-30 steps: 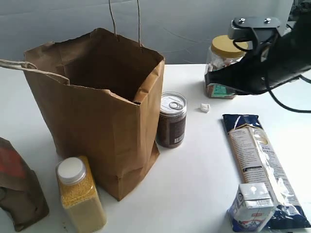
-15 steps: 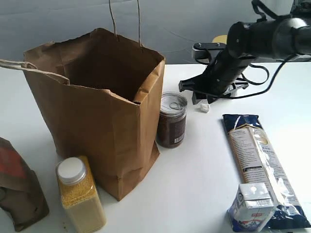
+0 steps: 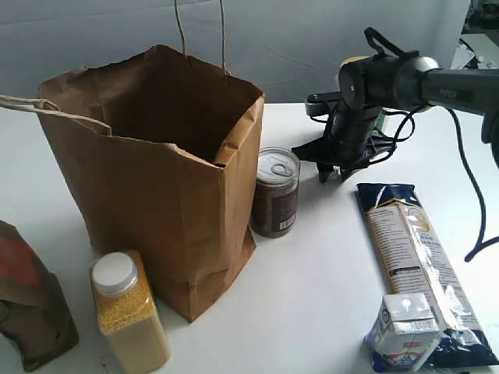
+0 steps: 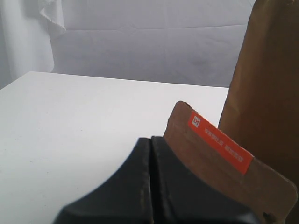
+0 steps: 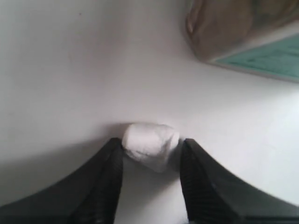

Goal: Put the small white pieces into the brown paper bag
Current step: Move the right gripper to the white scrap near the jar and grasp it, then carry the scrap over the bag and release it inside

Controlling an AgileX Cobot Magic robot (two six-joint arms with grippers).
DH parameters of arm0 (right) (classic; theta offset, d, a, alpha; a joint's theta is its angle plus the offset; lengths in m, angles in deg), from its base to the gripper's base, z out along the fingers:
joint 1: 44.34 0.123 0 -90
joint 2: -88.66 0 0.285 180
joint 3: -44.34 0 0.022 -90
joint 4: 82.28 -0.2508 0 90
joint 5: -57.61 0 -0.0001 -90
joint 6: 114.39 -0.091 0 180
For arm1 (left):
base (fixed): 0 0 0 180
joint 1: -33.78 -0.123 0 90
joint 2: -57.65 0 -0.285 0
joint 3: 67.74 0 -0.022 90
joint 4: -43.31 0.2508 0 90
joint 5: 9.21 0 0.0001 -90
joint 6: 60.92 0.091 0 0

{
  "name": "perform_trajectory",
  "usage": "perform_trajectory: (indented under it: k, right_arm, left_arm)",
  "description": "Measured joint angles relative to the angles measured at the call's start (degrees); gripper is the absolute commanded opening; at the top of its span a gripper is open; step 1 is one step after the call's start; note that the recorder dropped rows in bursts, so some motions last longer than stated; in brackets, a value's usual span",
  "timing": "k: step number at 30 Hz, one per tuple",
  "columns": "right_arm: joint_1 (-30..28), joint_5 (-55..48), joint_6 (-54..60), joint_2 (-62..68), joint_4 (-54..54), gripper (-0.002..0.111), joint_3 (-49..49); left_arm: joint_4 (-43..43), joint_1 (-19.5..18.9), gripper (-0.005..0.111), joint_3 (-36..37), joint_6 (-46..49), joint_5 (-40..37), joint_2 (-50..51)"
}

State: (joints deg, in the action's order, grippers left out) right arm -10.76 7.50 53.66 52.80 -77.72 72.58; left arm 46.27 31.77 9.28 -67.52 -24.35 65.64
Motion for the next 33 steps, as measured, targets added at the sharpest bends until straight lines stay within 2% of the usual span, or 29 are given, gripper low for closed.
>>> perform_trajectory:
  k: [4, 5, 16, 21, 33]
  right_arm:
    - [0.00, 0.75, -0.13, 0.00, 0.17, 0.002, 0.09]
    - [0.00, 0.92, -0.13, 0.00, 0.17, 0.000, 0.09]
    - [0.23, -0.97, -0.23, -1.78, 0.53, 0.000, -1.82]
    - [1.56, 3.00, -0.66, -8.98, 1.19, 0.000, -11.70]
    - [2.73, 22.60, -2.50, -42.45, -0.10, 0.000, -47.87]
  left_arm:
    - [0.00, 0.00, 0.000, 0.00, 0.00, 0.00, 0.00]
    - [0.00, 0.00, 0.000, 0.00, 0.00, 0.00, 0.00]
    - [0.00, 0.00, 0.000, 0.00, 0.00, 0.00, 0.00]
    - [0.00, 0.00, 0.000, 0.00, 0.00, 0.00, 0.00]
    - [0.00, 0.00, 0.000, 0.00, 0.00, 0.00, 0.00]
